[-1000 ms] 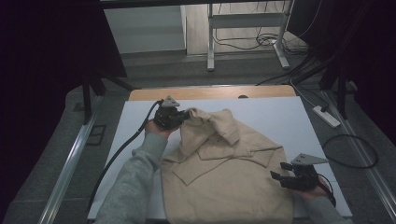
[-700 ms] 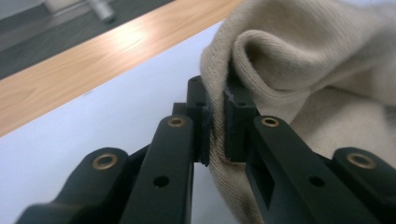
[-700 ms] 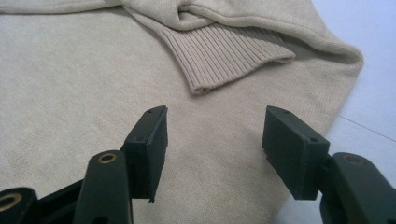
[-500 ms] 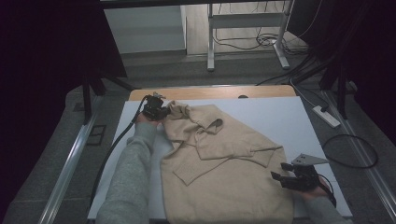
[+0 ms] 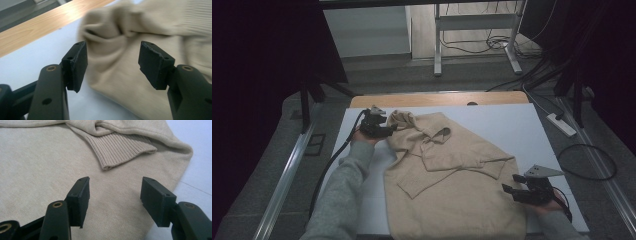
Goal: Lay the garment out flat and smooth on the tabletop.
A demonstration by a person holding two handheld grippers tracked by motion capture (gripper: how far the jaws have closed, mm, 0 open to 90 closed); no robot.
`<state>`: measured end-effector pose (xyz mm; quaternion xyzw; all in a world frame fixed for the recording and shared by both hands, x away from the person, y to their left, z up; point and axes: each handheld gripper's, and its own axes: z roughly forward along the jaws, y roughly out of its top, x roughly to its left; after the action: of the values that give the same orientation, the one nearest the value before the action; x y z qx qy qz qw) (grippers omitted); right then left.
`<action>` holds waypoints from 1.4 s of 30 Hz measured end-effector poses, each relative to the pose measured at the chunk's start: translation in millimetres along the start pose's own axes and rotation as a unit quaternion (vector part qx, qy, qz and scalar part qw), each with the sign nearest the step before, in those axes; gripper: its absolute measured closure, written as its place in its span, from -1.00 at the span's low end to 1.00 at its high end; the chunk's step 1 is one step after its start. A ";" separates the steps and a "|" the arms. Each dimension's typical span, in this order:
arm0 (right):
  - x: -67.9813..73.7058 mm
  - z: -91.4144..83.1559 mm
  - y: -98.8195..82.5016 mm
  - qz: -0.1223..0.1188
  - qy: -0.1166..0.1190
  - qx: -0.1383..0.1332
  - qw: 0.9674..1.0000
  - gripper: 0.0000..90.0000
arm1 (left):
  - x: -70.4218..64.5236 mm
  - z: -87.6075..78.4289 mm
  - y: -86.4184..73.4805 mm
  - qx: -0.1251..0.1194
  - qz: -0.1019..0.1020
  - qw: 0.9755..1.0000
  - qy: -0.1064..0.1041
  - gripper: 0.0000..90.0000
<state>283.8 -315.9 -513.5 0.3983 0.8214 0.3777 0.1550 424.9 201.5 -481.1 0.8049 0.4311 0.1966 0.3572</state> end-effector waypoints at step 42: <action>36.7 20.6 39.3 -0.064 0.065 -0.031 0.995 -0.14 | -87.7 -63.0 -99.7 -0.014 0.032 0.995 -0.092 -0.41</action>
<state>293.1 -261.7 -496.3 0.3144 0.8417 0.4170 0.1374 282.1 191.1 -514.0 0.8281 0.3678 0.1388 0.3997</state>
